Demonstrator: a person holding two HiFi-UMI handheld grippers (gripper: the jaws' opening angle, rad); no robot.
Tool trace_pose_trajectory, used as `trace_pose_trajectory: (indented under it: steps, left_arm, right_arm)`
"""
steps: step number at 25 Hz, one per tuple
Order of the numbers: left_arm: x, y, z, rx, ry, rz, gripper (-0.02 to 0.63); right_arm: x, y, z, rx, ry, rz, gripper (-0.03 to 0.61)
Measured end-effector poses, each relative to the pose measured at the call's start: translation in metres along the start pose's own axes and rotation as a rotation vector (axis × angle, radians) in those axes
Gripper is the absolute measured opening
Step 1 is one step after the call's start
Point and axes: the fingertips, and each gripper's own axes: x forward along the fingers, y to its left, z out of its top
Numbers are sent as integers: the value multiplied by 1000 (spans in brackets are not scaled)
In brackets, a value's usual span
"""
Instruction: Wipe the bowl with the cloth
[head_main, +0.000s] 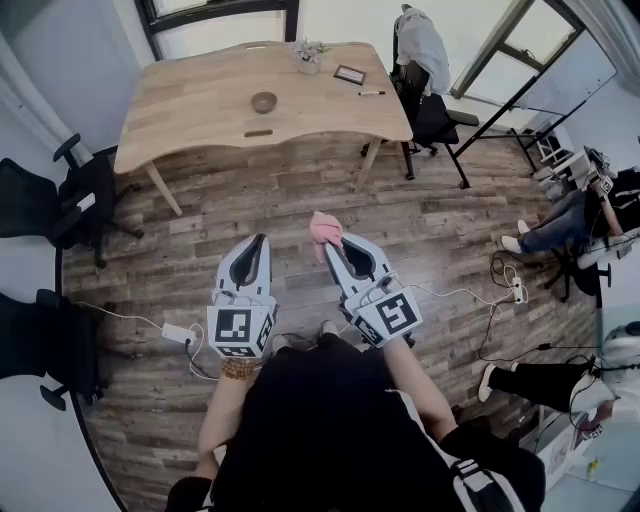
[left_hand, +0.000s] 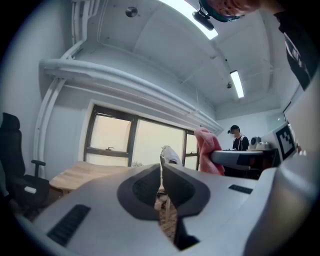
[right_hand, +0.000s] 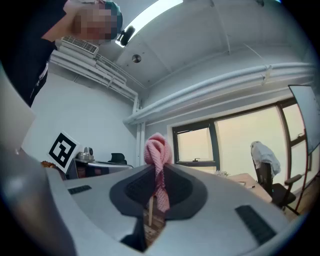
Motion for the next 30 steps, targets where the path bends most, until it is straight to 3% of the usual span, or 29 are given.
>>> trace_pose_trajectory:
  steps: [9,14,18,21,26,30]
  left_arm:
    - [8,52,-17,-26,42,-27,17]
    - [36,69,-26,-28,69,-28,17]
    - [80,89,-32,0,104,-8,17]
    - [122,105,-36,6,139,13,17]
    - [209,128,-32,-5,182,48,17]
    - [265,139,-34,-10,215,83,17]
  right_arm:
    - [39,8,-13,58,3,-43,43]
    - [71,-10,-21,75,-3,-22,43]
    - [110,-52,-27,105,-33,-6,43]
    - [142,-87,-32,125,-38,53,43]
    - [198,-178,-30,194,-53,64,43]
    - [236,-240,-34,206,-34,123,43]
